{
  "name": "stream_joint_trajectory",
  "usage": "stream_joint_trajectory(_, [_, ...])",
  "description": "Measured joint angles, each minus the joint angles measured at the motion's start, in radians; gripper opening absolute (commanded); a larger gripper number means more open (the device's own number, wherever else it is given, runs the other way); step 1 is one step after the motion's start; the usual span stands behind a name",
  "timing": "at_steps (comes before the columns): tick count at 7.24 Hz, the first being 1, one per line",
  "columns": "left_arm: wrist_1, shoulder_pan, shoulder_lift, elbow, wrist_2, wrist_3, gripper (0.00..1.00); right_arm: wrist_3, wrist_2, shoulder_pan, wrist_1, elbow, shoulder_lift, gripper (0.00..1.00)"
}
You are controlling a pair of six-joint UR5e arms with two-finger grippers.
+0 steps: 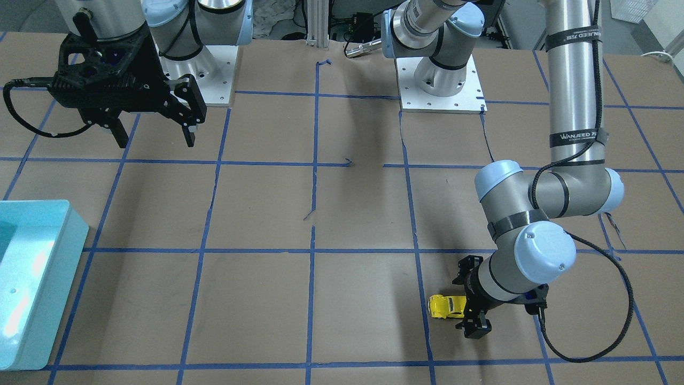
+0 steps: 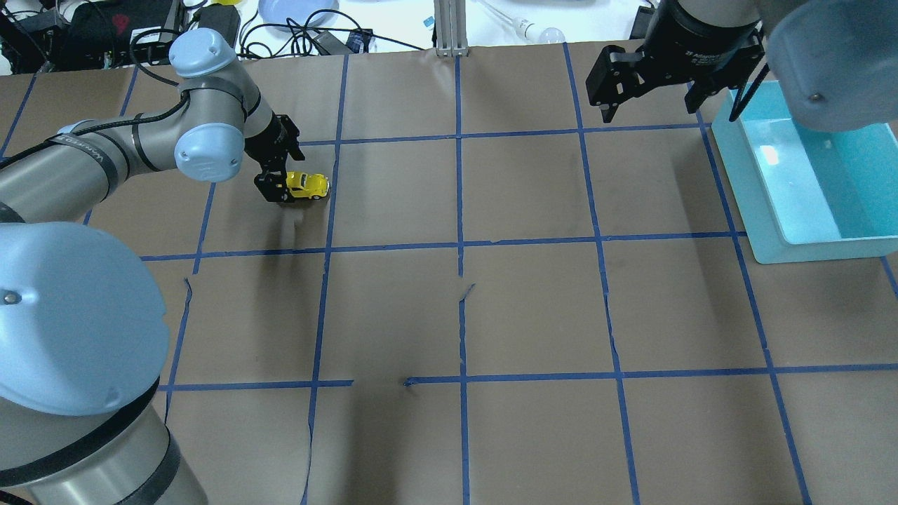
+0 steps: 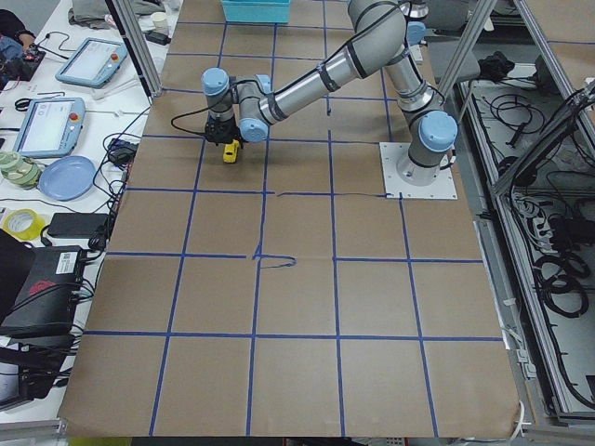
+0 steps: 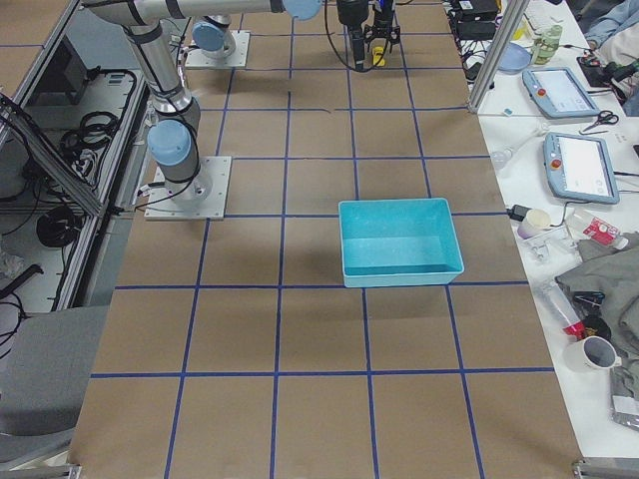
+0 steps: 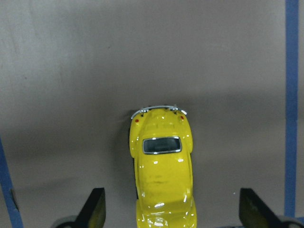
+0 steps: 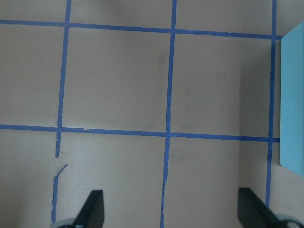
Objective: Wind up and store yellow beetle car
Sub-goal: 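Close the left gripper on the yellow car and lift it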
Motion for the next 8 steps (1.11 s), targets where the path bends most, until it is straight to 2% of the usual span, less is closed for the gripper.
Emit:
stream_joint_trajectory(1, [-0.001, -0.001, -0.002, -0.002, 0.001, -0.003, 0.44, 0.001, 0.000, 0.001, 0.001, 0.003, 0.000, 1.00])
stream_joint_trajectory(2, [-0.001, -0.001, -0.003, -0.004, 0.001, -0.005, 0.09, 0.003, 0.000, 0.001, 0.001, 0.005, -0.001, 1.00])
stream_joint_trajectory(3, [-0.001, -0.001, -0.004, -0.002, 0.000, -0.006, 0.00, 0.005, 0.000, 0.001, 0.001, 0.006, -0.002, 1.00])
stream_joint_trajectory(8, [0.000, -0.016, 0.027, 0.018, -0.039, -0.038, 0.00, 0.011, 0.000, 0.002, 0.002, 0.007, -0.004, 1.00])
